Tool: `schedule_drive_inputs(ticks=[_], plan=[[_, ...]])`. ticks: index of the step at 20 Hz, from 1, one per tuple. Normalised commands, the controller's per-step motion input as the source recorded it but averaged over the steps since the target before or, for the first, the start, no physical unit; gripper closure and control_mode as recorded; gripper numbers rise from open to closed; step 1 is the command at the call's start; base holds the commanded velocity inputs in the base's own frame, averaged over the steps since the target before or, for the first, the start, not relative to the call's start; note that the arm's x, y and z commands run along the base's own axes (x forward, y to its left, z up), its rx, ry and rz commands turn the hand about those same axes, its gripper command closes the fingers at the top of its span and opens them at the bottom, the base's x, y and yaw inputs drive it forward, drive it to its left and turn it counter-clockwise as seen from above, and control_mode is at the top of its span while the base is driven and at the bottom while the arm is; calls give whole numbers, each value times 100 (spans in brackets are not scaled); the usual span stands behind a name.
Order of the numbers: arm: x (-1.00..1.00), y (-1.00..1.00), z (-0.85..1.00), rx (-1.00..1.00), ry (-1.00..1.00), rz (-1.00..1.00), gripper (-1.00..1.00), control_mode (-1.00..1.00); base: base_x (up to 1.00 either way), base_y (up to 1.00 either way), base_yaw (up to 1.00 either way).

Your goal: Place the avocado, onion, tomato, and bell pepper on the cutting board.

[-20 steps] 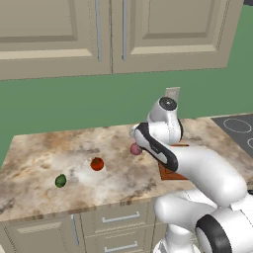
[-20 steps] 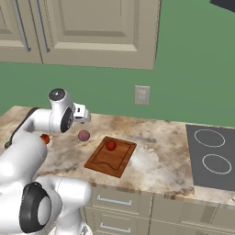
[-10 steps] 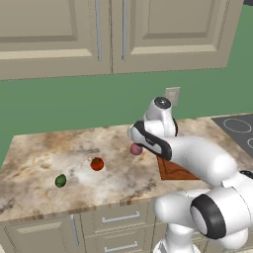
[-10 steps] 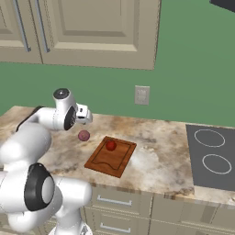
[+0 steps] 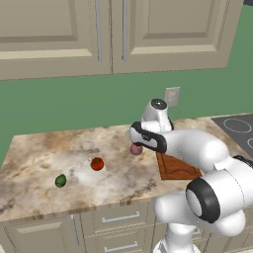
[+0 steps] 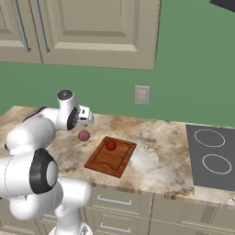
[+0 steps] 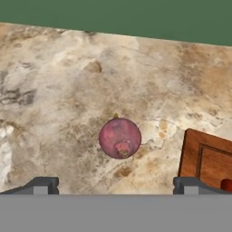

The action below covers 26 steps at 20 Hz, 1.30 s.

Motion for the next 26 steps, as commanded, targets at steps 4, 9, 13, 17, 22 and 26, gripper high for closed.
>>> schedule_drive_inputs(ticks=[4, 9, 13, 17, 22, 26], plan=[[8, 0, -23, 0, 4, 0, -100, -100, 0, 0, 0], [9, 5, -21, 0, 4, 0, -100, -100, 0, 0, 0], [8, 1, -15, 0, 2, 0, -100, -100, 0, 0, 0], [3, 0, -13, 0, 0, 0, -100, -100, 0, 0, 0], [9, 0, -16, 0, 1, 0, -100, -100, 0, 0, 0], [17, 2, -21, 0, 4, 0, -100, -100, 0, 0, 0]])
